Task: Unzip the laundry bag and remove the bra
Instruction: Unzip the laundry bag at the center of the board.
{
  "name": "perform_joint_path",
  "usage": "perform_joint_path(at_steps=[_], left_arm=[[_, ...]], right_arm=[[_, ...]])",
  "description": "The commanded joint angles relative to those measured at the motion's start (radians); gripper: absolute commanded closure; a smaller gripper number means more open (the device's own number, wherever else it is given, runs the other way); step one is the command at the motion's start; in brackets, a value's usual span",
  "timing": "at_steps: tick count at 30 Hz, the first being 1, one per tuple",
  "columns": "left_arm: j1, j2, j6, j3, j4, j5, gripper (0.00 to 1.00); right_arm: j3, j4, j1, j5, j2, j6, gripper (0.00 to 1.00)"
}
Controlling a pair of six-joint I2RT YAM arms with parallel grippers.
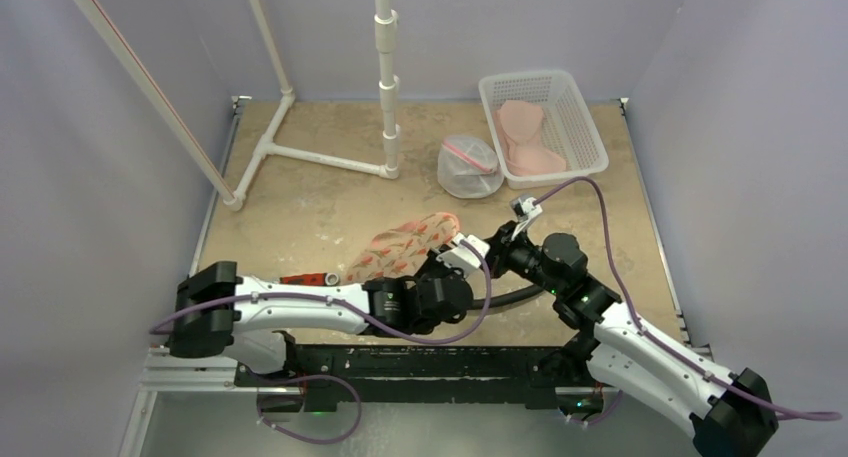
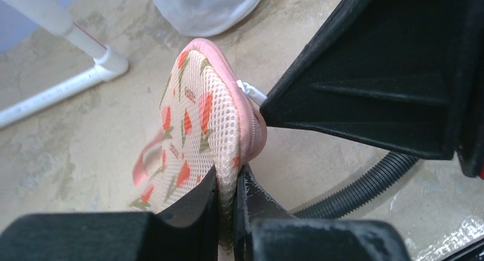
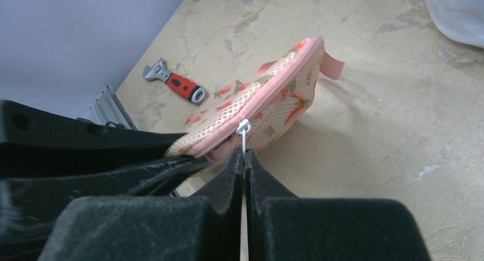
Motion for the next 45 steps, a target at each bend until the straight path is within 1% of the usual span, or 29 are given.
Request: perform_joint_path(at_steps=[1, 5, 8, 12, 18, 25, 30, 38, 45], left_arm=[[0.005, -0.124, 0.192, -0.001, 0.106, 0.086, 1.00], [0.005, -0.197, 0.324, 0.010, 0.084, 0.169, 1.00], [0.004, -0.243, 0.381, 0.013, 0.052, 0.221, 1.00], [0.003, -0.290, 0.406, 0.018, -0.010, 0.269, 1.00], [0.004, -0.352, 0.427, 0.001, -0.080, 0.319, 1.00], [0.004, -0.422, 0.443, -0.031, -0.089, 0.333, 1.00], [0.004, -0.451, 0.448, -0.037, -0.124, 0.343, 1.00], [0.003, -0.533, 0.468, -0.069, -0.129, 0.360, 1.00], [0.004, -0.594, 0.497, -0.071, -0.145, 0.341, 1.00]], right_arm=[[0.048, 0.037, 0.006, -0.026, -0.016, 0.011, 1.00], [0.072, 0.063, 0.006, -0.021, -0.016, 0.025, 1.00], [0.094, 0.077, 0.004, -0.023, -0.011, 0.035, 1.00], [0.129, 0.076, 0.006, -0.025, -0.022, 0.027, 1.00], [0.181, 0.008, 0.005, -0.038, -0.056, -0.005, 1.00], [0.188, -0.033, 0.005, -0.017, -0.063, -0.017, 1.00], [0.193, -0.059, 0.006, -0.002, -0.075, -0.024, 1.00], [0.172, -0.068, 0.005, 0.015, -0.067, -0.026, 1.00], [0.142, -0.063, 0.005, 0.034, -0.060, -0.034, 1.00]])
